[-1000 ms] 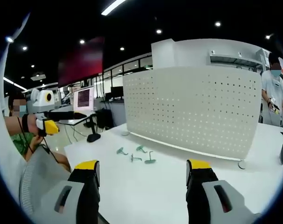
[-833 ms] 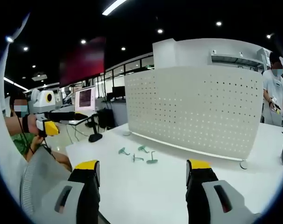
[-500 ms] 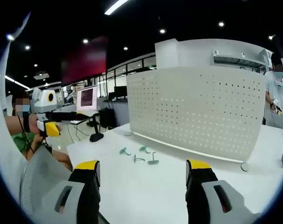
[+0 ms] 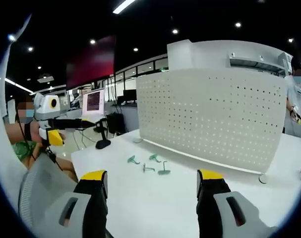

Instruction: Insert the hook assembly into the mounting plate slot until the hook locks in place.

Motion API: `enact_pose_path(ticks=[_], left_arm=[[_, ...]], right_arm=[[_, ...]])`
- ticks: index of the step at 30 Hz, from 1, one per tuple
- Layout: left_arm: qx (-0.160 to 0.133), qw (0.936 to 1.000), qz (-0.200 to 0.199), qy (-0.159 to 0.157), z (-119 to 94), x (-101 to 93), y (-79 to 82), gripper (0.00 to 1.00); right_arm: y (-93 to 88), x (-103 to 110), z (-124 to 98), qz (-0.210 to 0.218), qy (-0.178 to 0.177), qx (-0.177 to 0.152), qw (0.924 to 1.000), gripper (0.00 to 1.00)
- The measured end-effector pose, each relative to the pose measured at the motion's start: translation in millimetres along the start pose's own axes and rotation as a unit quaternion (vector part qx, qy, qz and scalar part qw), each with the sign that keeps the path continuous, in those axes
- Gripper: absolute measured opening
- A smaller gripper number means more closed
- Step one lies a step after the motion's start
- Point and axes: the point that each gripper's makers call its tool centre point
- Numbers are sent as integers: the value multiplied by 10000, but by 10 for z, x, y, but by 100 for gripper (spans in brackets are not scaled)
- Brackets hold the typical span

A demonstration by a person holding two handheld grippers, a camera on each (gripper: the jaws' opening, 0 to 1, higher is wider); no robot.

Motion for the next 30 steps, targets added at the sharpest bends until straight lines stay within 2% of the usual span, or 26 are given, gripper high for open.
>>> enact_pose_path(ticks=[17,30], left_arm=[[129,9998,-151,-88,78,107,-170,99],[269,9991,-194,-272,194,71,-240,98]], right_arm=[[-61,84,204,83,216,92,9997,71],[-117,123,317,127,415,209,9988,68]])
Point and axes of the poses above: the point that each gripper's makers call its tool centre point, and the gripper's own axes: z roughly forward along the fingers, x roughly to its left, y roughly out of its top, and after that the axes turned 7 degrees about -z, right-handed
